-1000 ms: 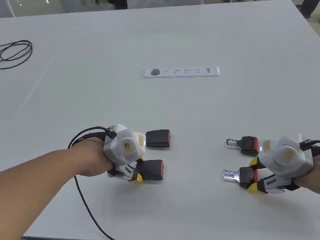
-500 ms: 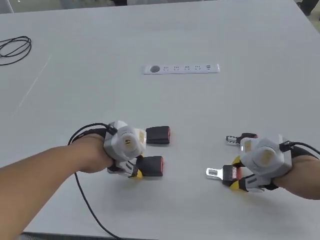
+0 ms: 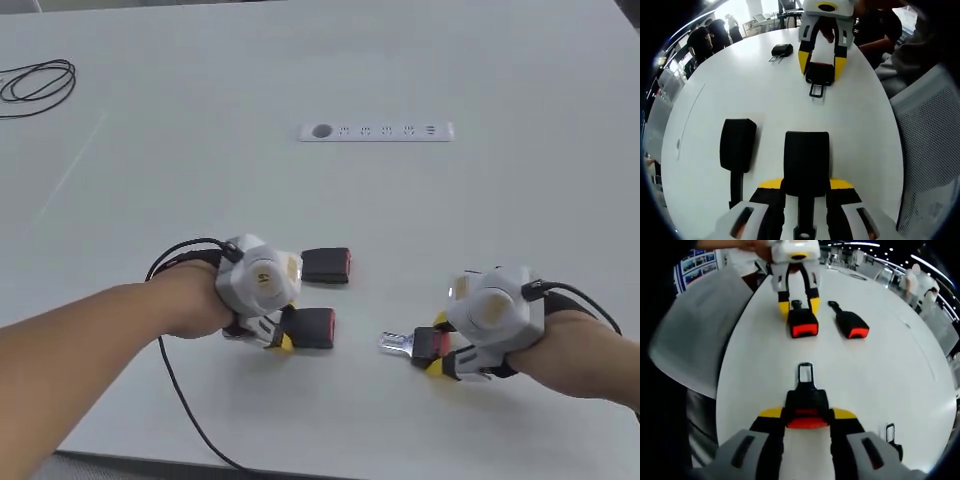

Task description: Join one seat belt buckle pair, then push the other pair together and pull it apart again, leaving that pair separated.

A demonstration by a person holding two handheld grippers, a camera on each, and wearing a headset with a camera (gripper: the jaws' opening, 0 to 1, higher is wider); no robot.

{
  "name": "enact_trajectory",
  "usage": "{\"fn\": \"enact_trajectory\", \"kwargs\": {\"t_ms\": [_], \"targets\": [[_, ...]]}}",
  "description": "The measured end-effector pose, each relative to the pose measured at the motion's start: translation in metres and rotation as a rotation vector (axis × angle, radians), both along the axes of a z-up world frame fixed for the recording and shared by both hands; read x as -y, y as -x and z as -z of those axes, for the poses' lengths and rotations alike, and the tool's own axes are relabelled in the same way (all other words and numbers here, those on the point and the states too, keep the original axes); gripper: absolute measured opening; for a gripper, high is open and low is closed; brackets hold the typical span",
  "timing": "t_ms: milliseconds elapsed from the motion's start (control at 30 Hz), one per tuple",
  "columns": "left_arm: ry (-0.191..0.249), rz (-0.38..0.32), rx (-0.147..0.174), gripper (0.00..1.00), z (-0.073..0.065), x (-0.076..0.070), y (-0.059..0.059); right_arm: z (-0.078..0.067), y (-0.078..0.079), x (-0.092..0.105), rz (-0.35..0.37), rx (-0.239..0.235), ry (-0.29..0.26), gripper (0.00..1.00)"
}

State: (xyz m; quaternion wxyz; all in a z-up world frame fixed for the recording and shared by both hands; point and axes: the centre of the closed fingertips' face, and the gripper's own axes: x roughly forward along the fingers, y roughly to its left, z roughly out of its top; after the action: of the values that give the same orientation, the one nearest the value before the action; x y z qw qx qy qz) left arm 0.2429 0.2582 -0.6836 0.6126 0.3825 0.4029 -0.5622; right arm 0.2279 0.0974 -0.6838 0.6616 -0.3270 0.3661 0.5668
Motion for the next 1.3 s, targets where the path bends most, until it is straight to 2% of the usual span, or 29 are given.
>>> {"fn": "enact_trajectory", "kwargs": {"t_ms": [300,667,1233,1300], "targets": [[0.000,0.008,-0.003,0.32,0.000,0.000,0.000,-0.002,-0.002,-0.031,-0.001,-0.017,-0.038,0.35],[-0.014,0.013,-0.005,0.32,0.000,0.000,0.000,-0.002,-0.005,-0.056,-0.014,-0.019,-0.056,0.35],[-0.036,0.029,-0.009,0.32,0.001,0.001,0.002,-0.001,-0.009,-0.059,-0.044,0.019,-0.036,0.35],[-0.037,0.025,-0.010,0.32,0.001,0.001,0.001,-0.003,-0.010,-0.062,-0.041,0.030,-0.049,0.35]]}}
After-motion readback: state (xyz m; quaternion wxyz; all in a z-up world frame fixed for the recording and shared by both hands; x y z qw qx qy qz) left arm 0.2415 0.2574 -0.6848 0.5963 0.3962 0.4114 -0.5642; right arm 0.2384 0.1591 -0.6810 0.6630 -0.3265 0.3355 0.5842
